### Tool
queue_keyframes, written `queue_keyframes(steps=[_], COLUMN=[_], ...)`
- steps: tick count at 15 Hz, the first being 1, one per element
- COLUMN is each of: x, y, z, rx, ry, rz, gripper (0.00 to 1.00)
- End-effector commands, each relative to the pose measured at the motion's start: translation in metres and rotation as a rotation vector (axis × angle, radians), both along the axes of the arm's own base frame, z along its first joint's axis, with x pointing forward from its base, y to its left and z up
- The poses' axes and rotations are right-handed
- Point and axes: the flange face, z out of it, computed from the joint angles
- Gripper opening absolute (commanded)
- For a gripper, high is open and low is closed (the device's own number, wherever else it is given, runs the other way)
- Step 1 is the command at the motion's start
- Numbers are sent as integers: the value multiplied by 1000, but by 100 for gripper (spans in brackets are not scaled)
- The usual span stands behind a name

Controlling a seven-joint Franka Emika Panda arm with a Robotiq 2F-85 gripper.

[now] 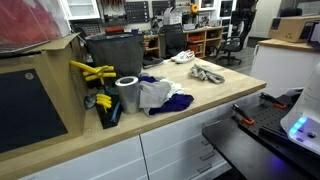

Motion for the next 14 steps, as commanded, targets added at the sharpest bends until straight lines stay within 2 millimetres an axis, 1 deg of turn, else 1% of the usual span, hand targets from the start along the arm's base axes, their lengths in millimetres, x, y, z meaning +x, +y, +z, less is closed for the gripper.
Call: queue_keyframes(steps=[1,4,6,7,8,9,10,14], x=[16,20,21,17,14,14,14,14], y=[-19,-39,-48,-50,-43,-45,-45,-44], z=[-15,-51,-70,-79,-70,-78,-81,-77], rx=[-18,-48,-63,-60,-49,-47,-46,-48], ry=[19,92,119,144,123,141,147,137], rz=[13,-5,-10,-57,-32,-36,-36,-34], gripper=[100,100,100,100,100,100,100,100])
